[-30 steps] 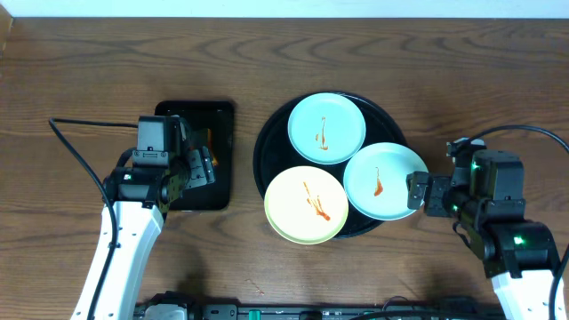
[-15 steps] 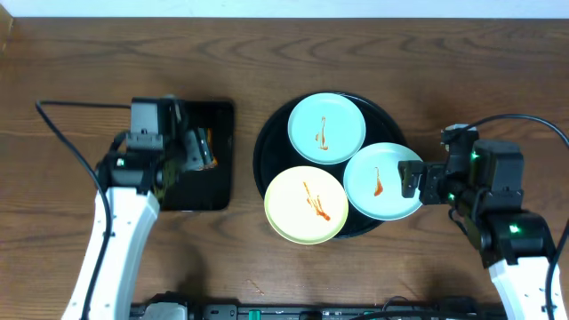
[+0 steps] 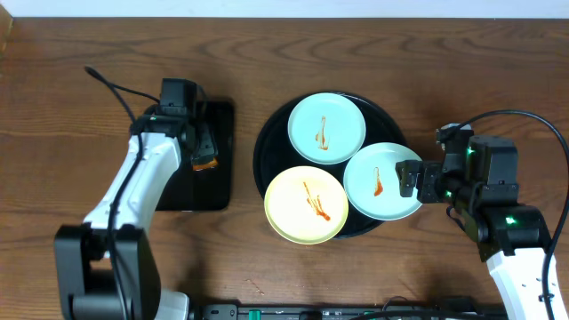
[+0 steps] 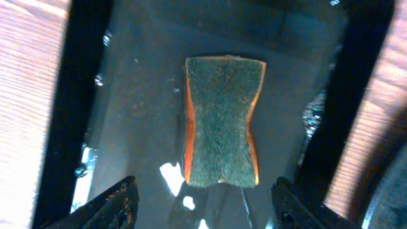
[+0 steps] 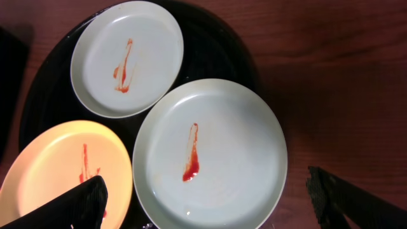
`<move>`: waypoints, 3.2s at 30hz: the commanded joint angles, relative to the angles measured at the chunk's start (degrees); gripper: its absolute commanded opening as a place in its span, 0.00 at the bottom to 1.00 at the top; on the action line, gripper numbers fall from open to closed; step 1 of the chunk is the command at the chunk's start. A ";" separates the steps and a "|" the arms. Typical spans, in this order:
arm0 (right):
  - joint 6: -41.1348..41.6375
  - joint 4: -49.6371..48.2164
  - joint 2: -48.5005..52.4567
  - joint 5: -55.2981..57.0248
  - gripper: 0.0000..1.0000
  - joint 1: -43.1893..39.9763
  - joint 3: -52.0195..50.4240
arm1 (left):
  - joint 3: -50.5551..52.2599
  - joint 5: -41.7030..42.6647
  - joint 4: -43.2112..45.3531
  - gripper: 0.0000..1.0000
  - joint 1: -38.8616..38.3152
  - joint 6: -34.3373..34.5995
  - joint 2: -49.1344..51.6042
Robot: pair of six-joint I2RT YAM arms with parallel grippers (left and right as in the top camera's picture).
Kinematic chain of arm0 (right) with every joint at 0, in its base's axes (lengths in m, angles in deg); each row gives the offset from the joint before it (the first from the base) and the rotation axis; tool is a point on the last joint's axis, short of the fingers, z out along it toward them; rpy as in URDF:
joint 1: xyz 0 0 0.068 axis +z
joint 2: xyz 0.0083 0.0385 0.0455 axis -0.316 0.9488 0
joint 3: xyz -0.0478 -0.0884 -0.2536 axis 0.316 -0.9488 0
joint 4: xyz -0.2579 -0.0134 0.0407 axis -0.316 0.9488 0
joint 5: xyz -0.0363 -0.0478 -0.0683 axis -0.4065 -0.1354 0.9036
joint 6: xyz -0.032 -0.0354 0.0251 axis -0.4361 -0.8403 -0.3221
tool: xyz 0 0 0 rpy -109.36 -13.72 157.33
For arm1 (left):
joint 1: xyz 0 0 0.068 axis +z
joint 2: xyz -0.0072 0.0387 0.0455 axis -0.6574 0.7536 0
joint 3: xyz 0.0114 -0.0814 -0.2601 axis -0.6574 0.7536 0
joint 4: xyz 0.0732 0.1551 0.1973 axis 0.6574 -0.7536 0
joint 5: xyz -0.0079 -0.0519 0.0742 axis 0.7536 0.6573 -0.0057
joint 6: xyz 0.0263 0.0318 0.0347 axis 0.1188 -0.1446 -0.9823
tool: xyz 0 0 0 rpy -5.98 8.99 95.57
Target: Clean dirty plates on tray and stack at the side
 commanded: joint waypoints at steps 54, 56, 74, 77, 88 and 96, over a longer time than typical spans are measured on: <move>-0.59 -0.28 -0.04 -0.48 0.97 -0.57 1.31 | 0.07 1.07 9.55 0.42 0.31 1.53 9.79; -0.59 -0.28 -0.04 -0.48 0.97 -0.57 1.31 | 0.07 1.07 9.51 0.43 0.31 1.53 9.66; -0.59 -0.39 -0.04 -0.48 0.97 -0.57 1.31 | 0.07 1.27 8.09 0.42 0.28 1.55 9.66; -0.59 -0.39 -0.04 -0.46 0.97 -0.57 1.31 | 0.07 1.25 8.11 0.42 0.28 1.53 9.18; -0.61 -0.37 -0.04 -0.48 0.97 -0.57 1.31 | 0.20 1.29 7.89 0.43 0.28 1.55 7.37; -0.59 -0.37 -0.04 -0.48 0.97 -0.57 1.31 | 0.68 1.27 7.98 0.48 0.28 1.55 8.79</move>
